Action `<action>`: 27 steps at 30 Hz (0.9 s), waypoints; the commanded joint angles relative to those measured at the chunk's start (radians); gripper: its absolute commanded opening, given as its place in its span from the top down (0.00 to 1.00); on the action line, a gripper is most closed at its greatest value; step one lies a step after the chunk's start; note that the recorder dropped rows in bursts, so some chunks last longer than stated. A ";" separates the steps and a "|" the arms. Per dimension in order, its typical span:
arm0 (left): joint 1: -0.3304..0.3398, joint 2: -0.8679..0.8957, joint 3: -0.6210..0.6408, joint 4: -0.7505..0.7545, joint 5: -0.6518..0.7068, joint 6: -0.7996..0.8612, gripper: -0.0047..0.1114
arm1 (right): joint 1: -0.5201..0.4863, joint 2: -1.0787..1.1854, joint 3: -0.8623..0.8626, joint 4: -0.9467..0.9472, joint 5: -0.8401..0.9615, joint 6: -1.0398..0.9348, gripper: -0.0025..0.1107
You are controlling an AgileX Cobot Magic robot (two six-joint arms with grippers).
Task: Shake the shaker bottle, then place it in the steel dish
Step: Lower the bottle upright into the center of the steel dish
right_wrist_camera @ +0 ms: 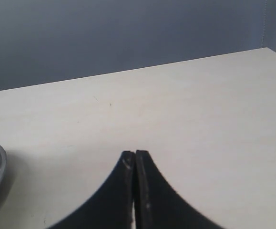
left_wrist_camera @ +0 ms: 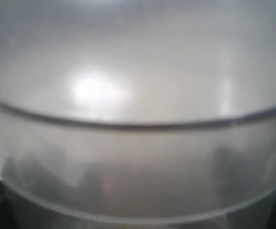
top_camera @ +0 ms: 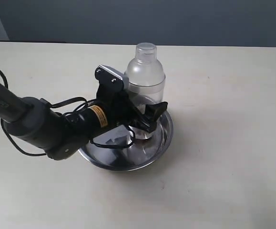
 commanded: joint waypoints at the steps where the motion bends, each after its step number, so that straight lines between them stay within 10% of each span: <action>1: -0.001 -0.002 -0.001 -0.030 -0.007 0.003 0.96 | -0.003 -0.005 0.001 0.000 -0.010 -0.002 0.99; 15: 0.107 -0.002 0.054 0.229 0.027 -0.102 0.91 | -0.003 -0.005 0.001 0.000 -0.010 -0.002 0.99; 23: 0.179 -0.002 0.064 0.442 -0.028 -0.116 0.23 | -0.003 -0.005 0.001 0.000 -0.010 -0.002 0.99; 27: 0.186 -0.002 0.064 0.513 -0.055 -0.116 0.06 | -0.003 -0.005 0.001 0.000 -0.010 -0.002 0.99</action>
